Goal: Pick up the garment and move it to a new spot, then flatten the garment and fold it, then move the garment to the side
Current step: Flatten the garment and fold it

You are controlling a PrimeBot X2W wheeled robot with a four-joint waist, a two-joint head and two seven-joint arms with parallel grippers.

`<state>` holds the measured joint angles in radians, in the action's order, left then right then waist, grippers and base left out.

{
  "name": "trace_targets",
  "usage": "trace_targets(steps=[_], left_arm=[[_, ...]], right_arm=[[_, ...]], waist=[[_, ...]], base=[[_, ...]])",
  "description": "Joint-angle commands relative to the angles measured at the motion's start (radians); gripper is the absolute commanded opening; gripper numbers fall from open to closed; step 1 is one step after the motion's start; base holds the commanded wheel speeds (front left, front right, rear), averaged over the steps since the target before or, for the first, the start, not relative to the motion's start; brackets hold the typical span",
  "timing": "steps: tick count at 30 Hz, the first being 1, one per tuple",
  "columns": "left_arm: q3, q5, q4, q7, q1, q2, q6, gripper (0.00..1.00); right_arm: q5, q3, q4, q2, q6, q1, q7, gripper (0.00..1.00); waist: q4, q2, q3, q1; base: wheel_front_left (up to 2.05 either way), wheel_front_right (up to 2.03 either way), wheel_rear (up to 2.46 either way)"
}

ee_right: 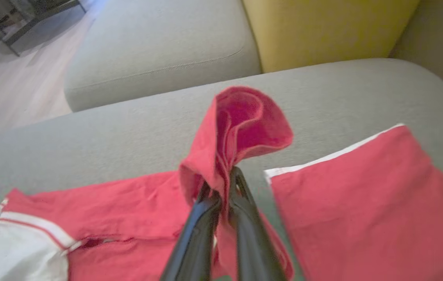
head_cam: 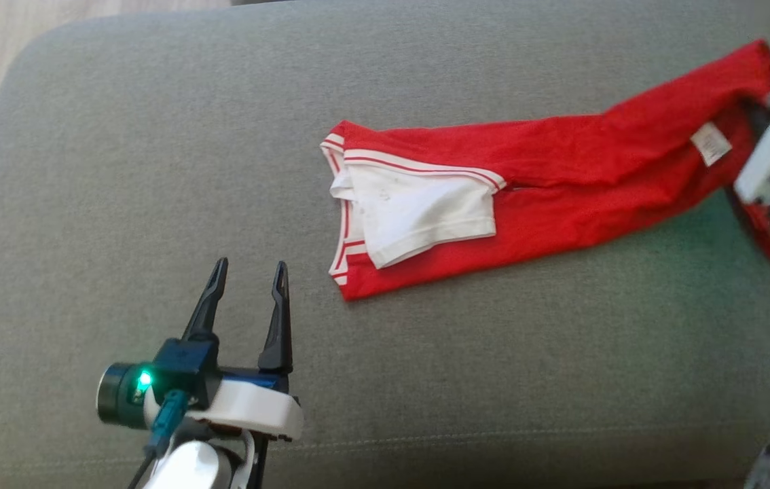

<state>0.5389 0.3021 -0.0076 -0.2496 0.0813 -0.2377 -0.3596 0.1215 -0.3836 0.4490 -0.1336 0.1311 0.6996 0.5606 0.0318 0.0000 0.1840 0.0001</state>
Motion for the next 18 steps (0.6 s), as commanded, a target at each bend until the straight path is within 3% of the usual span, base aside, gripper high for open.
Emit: trace_targets(steps=[1,9,18], left_arm=[[-0.031,-0.003,-0.033,-0.011,0.019,-0.015,0.003,1.00],[-0.026,0.007,-0.022,-0.011,0.021,-0.006,0.005,1.00],[-0.009,0.012,-0.006,-0.012,0.036,0.015,0.018,1.00]], right_arm=[[0.031,0.050,-0.091,0.016,0.000,-0.005,0.027,0.00],[0.136,0.202,-0.317,0.066,0.000,-0.103,0.136,0.00],[0.231,0.378,-0.291,0.083,0.000,-0.108,0.145,0.00]], waist=[[0.014,0.0000,-0.001,-0.0001],[0.066,0.0000,-0.009,-0.0001],[0.147,0.0000,-0.009,-0.0001]], base=[[0.00,0.00,0.00],[0.00,0.00,0.00],[0.00,0.00,0.00]])
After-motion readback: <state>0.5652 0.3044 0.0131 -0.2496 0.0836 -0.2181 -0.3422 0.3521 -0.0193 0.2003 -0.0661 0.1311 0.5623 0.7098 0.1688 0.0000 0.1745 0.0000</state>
